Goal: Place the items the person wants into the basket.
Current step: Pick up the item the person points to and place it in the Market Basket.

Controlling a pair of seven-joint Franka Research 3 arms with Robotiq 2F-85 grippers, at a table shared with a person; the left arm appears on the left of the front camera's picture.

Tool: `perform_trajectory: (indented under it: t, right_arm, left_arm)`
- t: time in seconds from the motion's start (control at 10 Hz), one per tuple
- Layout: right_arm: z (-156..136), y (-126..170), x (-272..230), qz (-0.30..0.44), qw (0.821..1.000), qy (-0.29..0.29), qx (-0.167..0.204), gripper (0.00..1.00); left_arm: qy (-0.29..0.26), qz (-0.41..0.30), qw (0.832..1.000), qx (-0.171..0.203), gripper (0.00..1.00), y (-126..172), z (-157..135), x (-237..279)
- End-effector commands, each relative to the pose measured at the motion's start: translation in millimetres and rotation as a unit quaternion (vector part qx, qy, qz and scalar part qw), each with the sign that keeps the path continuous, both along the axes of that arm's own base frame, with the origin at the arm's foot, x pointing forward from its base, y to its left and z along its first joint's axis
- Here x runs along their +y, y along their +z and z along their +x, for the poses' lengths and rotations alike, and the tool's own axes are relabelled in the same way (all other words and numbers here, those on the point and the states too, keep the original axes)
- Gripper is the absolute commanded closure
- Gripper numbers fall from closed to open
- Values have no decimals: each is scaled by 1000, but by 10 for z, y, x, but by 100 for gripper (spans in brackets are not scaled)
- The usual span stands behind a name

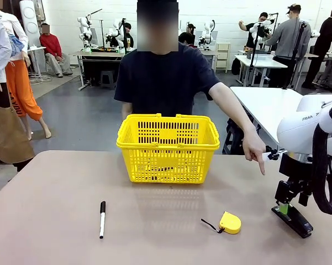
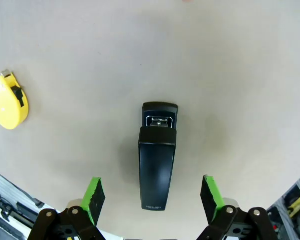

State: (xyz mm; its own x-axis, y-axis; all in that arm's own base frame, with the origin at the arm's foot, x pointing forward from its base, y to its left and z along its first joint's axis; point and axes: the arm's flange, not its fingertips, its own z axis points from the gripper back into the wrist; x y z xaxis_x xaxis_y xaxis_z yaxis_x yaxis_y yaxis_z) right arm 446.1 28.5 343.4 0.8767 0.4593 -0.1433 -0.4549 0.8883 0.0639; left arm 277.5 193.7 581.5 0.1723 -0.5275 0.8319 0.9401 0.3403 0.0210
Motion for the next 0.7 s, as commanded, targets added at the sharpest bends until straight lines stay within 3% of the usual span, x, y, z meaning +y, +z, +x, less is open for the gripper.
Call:
perform_trajectory:
  t: [0.0,0.4,0.5,0.6]
  right_arm:
    - [125,-96,-35,-15,1000,10,4,0]
    - [222,-198,-63,-17,1000,7,16,0]
    - [232,-211,-63,-20,1000,17,14,25]
    - [225,-195,-63,-22,1000,17,14,58]
  left_arm:
    - [-7,-7,1000,-13,0,9,1,13]
    - [-7,-7,1000,-13,0,9,1,13]
    - [-7,-7,1000,-13,0,9,1,13]
    - [-7,-7,1000,-13,0,9,1,13]
